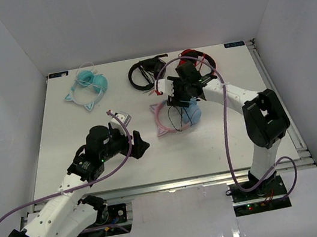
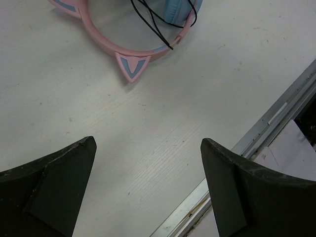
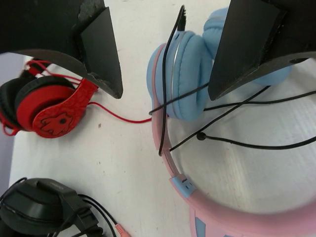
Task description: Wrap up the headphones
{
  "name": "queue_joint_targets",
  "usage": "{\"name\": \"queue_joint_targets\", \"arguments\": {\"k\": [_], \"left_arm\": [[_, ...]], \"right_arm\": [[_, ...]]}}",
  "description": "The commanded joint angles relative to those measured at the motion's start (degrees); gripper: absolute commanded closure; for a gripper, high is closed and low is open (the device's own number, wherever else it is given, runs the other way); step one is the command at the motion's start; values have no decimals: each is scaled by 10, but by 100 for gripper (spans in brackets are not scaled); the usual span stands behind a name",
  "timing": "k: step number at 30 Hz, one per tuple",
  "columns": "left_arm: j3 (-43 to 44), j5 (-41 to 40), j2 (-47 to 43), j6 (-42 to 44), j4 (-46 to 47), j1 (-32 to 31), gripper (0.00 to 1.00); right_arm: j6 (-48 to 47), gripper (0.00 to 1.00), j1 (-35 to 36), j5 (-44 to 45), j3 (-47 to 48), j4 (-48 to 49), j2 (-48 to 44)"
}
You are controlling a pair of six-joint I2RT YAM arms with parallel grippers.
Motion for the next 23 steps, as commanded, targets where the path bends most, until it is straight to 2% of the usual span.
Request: {"name": "queue_joint_targets", "arguments": {"k": [1, 2, 4, 6, 7, 8, 11, 15, 18, 23], "left_arm": [[-1, 23, -19, 8, 13, 0, 2], [-1, 25, -24, 9, 14, 0, 2], [0, 19, -39, 11, 13, 0, 2], [-3, 3, -59, 11, 16, 0, 2], [-5, -5, -79, 11, 18, 0, 2], [-9, -16, -89, 11, 20, 0, 2], [-13, -24, -112, 11, 22, 0, 2], [-12, -31, -114, 11, 18, 0, 2], [-11, -34, -109, 12, 16, 0, 2], [-11, -34, -104, 12, 15, 0, 2]], "right_arm": [[195, 14, -65, -189, 18, -22, -115], [235, 10, -81, -218, 3, -17, -147], [281, 10, -107, -226, -56, 31, -237], [356, 10, -132, -155, -184, 158, -307], [429, 10, -142, -116, -218, 181, -335], [451, 10, -154, -61, -245, 199, -375], [498, 10, -162, -1, -315, 182, -436], [509, 10, -166, 49, -402, 181, -512], [518, 10, -172, 90, -435, 176, -564], [529, 10, -172, 106, -475, 160, -628]]}}
